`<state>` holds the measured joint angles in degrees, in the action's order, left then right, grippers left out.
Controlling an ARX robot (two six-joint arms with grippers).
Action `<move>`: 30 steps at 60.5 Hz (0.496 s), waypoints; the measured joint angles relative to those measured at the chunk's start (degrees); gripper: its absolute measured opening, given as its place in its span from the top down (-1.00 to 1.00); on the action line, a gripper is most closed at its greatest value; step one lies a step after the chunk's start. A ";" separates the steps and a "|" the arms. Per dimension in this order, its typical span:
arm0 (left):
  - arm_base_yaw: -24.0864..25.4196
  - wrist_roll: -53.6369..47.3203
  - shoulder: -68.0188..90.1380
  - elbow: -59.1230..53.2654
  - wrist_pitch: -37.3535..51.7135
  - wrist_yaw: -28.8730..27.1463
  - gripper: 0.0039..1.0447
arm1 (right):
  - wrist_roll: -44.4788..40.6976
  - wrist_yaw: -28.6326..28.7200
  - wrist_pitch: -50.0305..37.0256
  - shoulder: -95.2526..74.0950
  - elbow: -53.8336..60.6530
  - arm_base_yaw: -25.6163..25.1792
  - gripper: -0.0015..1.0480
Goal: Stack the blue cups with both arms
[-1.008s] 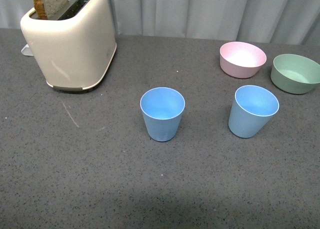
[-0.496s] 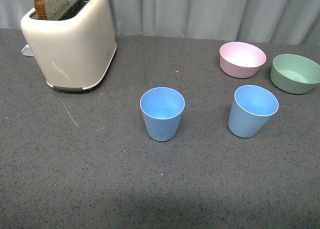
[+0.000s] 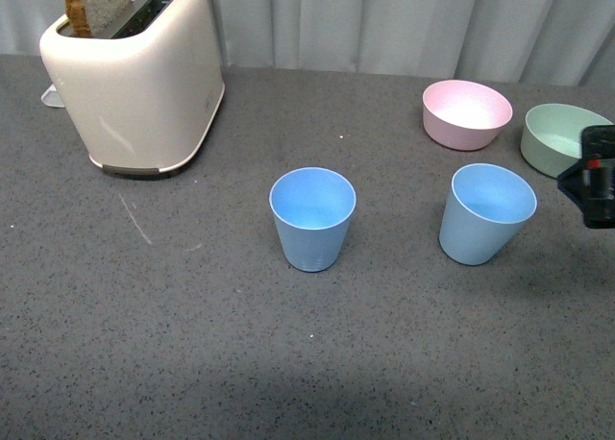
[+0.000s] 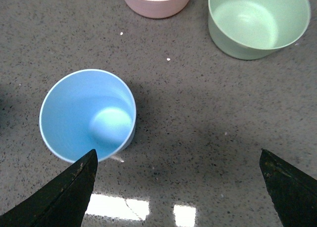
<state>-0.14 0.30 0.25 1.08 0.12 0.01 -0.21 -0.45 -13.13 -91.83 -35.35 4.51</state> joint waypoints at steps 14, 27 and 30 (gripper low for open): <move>0.00 0.00 0.00 0.00 0.00 0.00 -0.88 | 5.64 -1.31 7.15 -12.37 -11.37 2.21 -0.81; 0.00 0.00 0.00 0.00 0.00 0.00 -0.88 | 8.72 -1.22 10.97 -19.34 -17.22 3.58 -0.39; 0.00 0.00 0.00 0.00 0.00 0.00 -0.88 | 9.16 -1.31 11.17 -20.06 -17.68 3.80 -0.25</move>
<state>-0.14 0.30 0.25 1.08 0.12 0.01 8.95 -1.76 -1.96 -111.90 -53.04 8.32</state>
